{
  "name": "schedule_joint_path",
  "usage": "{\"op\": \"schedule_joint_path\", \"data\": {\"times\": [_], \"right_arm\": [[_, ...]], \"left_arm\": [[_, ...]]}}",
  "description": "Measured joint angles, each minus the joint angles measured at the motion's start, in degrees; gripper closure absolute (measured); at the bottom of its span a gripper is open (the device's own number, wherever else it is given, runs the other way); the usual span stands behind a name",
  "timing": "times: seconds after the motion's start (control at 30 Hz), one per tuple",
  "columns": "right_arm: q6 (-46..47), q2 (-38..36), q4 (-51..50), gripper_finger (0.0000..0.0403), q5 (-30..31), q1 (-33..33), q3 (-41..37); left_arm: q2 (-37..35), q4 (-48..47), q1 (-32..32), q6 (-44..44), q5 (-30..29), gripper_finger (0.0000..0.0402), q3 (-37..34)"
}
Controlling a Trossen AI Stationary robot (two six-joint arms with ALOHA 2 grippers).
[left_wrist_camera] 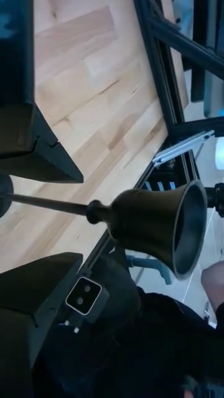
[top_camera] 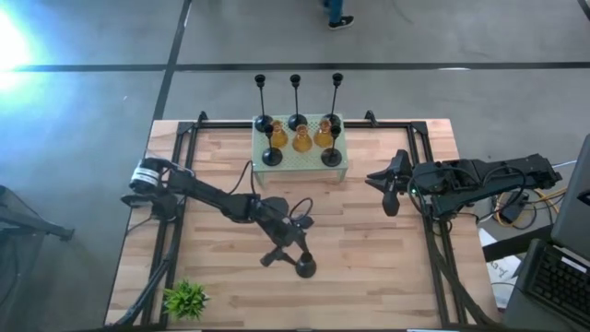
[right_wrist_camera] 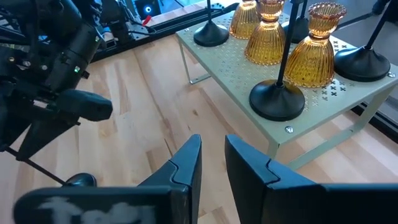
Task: Pick & Place candle stick holders
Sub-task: Align the small black candle holder with the other small black candle holders on the shelf
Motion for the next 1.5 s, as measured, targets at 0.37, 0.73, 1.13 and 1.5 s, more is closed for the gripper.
{"op": "schedule_joint_path", "data": {"times": [0.37, 0.73, 1.13, 1.5], "right_arm": [[0.0, 0.0, 0.0, 0.0325, 0.0, 0.0, 0.0], [0.0, 0.0, -0.4, 0.0322, 0.0, 0.0, 0.0], [0.2, 0.0, -2.8, 0.0342, 0.1, 0.0, 0.0], [0.2, 0.0, -2.1, 0.0337, 0.6, 0.0, 0.0]], "left_arm": [[3.1, 2.8, 0.0, -0.1, 0.0, 0.0281, 1.1], [3.9, 7.9, -1.4, -4.9, -16.1, 0.0384, 0.0], [-6.4, -7.4, -7.5, -8.9, -61.7, 0.0384, 3.6], [-12.7, -12.4, -2.4, -8.0, -86.9, 0.0384, 9.6]]}}
